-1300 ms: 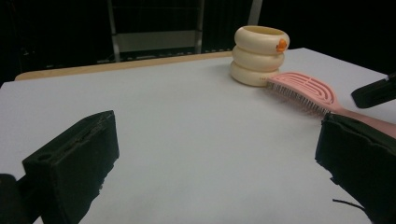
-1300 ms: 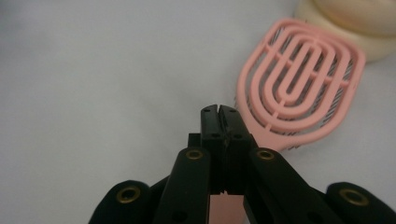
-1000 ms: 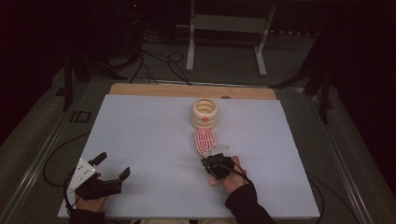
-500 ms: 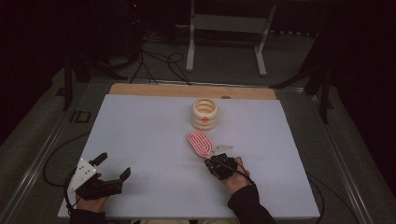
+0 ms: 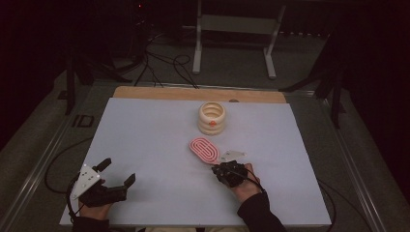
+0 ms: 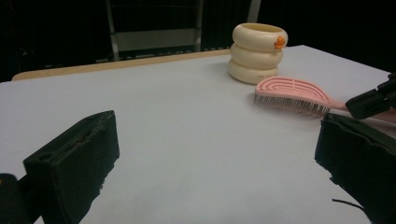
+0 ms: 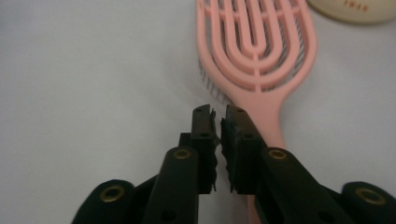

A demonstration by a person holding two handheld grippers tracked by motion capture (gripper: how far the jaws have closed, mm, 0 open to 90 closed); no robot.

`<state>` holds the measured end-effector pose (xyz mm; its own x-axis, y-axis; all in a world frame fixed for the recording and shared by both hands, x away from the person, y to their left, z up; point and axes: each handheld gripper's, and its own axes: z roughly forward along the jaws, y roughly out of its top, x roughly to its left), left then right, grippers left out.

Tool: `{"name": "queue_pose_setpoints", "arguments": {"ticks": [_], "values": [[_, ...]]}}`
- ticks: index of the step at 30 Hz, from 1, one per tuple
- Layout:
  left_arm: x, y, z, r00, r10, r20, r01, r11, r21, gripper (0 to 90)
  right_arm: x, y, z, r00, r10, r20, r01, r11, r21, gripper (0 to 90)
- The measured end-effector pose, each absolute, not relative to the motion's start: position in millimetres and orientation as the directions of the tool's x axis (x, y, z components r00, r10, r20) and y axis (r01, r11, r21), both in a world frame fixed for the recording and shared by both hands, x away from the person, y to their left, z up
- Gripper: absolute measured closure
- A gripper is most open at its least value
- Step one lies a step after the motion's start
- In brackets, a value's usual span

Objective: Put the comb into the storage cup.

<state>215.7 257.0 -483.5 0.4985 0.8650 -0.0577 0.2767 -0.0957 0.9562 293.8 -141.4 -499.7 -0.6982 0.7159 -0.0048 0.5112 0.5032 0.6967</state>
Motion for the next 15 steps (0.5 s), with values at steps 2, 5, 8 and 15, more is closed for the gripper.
{"name": "queue_pose_setpoints", "arguments": {"ticks": [2, 5, 8, 15], "values": [[216, 257, -484, 0.498, 0.865, -0.058, 0.277, -0.096, 0.956, 0.6, 293, -144, -495, -0.709, 0.705, 0.002, 0.486, 0.487, 0.725, 74.2], [216, 257, -484, 0.498, 0.866, -0.057, 0.277, -0.096, 0.956, 0.6, 291, -149, -486, -0.716, 0.698, 0.015, 0.459, 0.455, 0.763, 67.9], [216, 257, -484, 0.496, 0.867, -0.057, 0.278, -0.096, 0.956, 0.5, 290, -162, -472, -0.702, 0.712, 0.021, 0.429, 0.399, 0.811, 59.7], [216, 259, -483, 0.485, 0.873, -0.058, 0.277, -0.091, 0.957, 0.5, 280, -202, -451, -0.641, 0.766, 0.041, 0.382, 0.272, 0.883, 45.6]]}}
